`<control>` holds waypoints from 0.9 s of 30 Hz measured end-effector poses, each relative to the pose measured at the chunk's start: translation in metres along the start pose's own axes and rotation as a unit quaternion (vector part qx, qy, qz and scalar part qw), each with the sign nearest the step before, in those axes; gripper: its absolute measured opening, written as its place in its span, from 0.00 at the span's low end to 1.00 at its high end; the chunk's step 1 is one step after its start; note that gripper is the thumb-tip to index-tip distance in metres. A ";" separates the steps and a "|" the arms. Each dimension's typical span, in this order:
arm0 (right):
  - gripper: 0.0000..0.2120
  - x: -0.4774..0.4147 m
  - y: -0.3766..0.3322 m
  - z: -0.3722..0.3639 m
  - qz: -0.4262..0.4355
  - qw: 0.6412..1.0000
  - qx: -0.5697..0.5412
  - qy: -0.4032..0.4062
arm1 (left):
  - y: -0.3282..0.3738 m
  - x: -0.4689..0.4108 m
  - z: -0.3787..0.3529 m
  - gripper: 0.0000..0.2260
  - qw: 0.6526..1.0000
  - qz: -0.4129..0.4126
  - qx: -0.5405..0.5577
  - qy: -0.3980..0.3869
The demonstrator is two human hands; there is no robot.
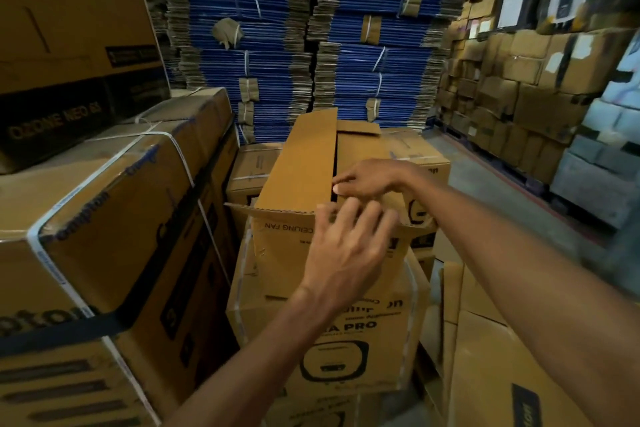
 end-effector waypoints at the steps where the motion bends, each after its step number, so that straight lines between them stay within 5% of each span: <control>1: 0.22 0.002 0.001 -0.010 0.009 0.999 -0.022 -0.022 | -0.011 0.004 0.001 0.10 1.000 0.021 -0.010 -0.016; 7: 0.26 0.007 0.014 -0.048 0.032 0.996 -0.082 0.028 | -0.039 0.030 0.007 0.10 0.986 0.023 0.045 -0.158; 12: 0.26 0.021 0.014 -0.056 0.022 0.984 -0.119 0.133 | -0.037 0.049 -0.009 0.34 0.927 0.079 0.127 -0.343; 16: 0.38 0.039 0.002 -0.076 0.044 0.994 -0.049 0.088 | -0.040 0.060 -0.015 0.21 0.870 0.144 0.337 -0.331; 21: 0.41 0.038 0.002 -0.078 0.032 0.992 0.051 0.112 | -0.081 0.075 -0.046 0.02 0.872 0.247 0.305 -0.293; 27: 0.48 0.042 0.000 -0.081 0.030 0.989 0.070 0.124 | -0.100 0.068 -0.072 0.05 0.858 0.235 0.314 -0.333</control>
Point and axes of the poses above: each hand's wrist, its own x-axis away from the middle knuckle, its own z-axis out of the back of the hand, y = z × x, the point moved 10 cm from there along -x, towards the middle knuckle, and after that the axes turned 1 degree about y, right-handed, at the moved point
